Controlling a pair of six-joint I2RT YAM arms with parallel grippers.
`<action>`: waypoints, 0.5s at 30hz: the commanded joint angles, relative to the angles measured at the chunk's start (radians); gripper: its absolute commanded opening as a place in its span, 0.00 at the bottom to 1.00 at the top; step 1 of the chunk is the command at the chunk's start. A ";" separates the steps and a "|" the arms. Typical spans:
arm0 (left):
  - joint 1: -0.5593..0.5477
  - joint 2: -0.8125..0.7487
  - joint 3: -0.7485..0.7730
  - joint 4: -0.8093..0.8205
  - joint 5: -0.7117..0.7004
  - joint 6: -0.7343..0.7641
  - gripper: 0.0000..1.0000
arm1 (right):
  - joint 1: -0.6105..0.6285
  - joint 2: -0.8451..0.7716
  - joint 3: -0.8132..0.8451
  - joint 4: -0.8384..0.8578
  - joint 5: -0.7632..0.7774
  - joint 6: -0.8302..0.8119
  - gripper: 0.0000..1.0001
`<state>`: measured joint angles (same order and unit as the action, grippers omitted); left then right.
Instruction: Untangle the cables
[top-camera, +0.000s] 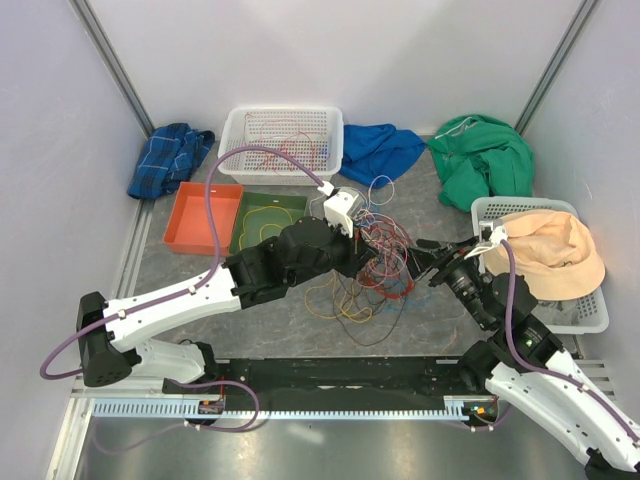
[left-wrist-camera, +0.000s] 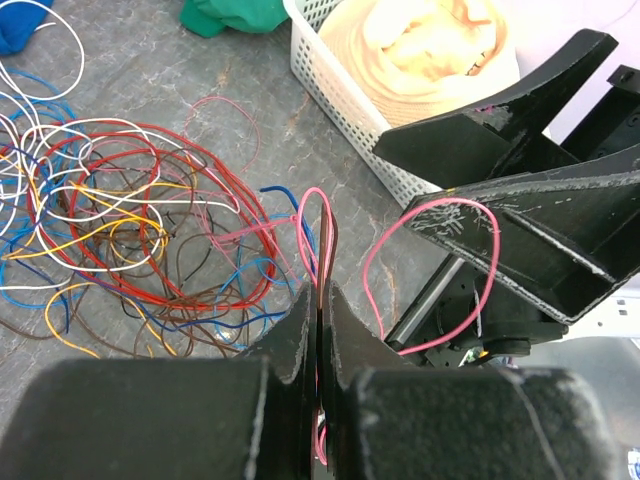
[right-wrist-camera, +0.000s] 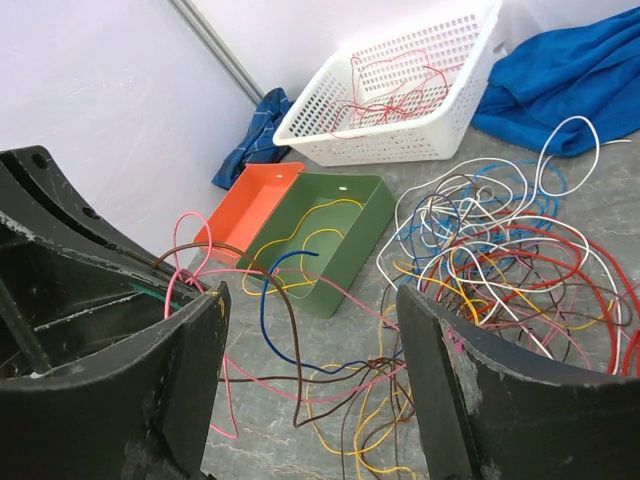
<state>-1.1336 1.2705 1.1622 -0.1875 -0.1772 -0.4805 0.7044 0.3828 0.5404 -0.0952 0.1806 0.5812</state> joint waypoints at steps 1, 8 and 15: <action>0.005 -0.020 -0.004 0.014 0.018 0.036 0.02 | 0.000 0.010 0.021 0.058 -0.039 -0.020 0.75; 0.005 -0.029 0.017 -0.016 -0.083 0.028 0.02 | 0.000 -0.005 0.053 -0.041 0.077 -0.027 0.72; 0.020 -0.040 0.071 -0.044 -0.142 0.057 0.02 | 0.001 -0.062 0.086 -0.186 0.243 -0.034 0.75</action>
<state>-1.1267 1.2686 1.1694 -0.2344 -0.2604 -0.4759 0.7044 0.3729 0.5968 -0.2363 0.3542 0.5625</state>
